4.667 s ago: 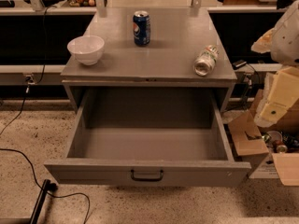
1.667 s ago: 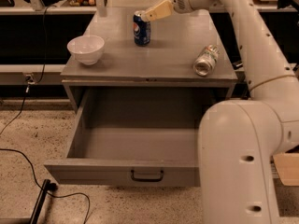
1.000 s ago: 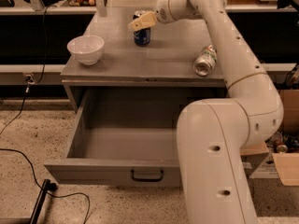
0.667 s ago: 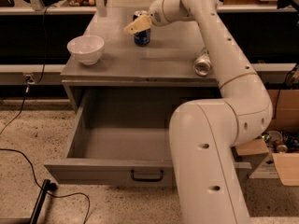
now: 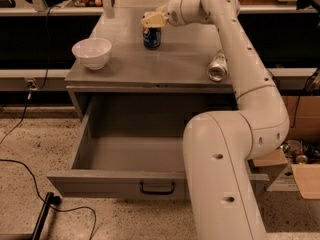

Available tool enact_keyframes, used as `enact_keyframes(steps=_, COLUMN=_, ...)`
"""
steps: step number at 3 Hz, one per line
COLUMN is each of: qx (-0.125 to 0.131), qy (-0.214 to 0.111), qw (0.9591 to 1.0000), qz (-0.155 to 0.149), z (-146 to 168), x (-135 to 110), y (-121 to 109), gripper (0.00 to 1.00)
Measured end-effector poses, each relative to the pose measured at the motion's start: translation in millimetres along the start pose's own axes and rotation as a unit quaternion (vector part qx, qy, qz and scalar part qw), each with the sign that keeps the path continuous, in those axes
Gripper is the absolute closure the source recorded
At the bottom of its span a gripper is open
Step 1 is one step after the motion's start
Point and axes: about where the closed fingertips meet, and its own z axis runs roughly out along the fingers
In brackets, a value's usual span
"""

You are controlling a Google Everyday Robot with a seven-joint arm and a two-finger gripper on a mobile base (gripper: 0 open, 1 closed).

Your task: Place pepsi can into top drawer

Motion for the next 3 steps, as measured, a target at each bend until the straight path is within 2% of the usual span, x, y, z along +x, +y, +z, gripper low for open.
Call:
enact_keyframes(steps=1, qx=-0.004, qy=0.0, qw=1.0, qz=0.007, z=-0.3, x=7.2, y=-1.5, gripper=0.65)
enact_keyframes(steps=2, qx=-0.01, qy=0.016, qw=0.9998, qz=0.006, z=-2.1, x=13.4, y=1.5, gripper=0.89)
enact_keyframes(steps=3, qx=-0.034, qy=0.023, qw=0.9982, qz=-0.042, z=-18.6, x=-8.1, y=20.2, gripper=1.0)
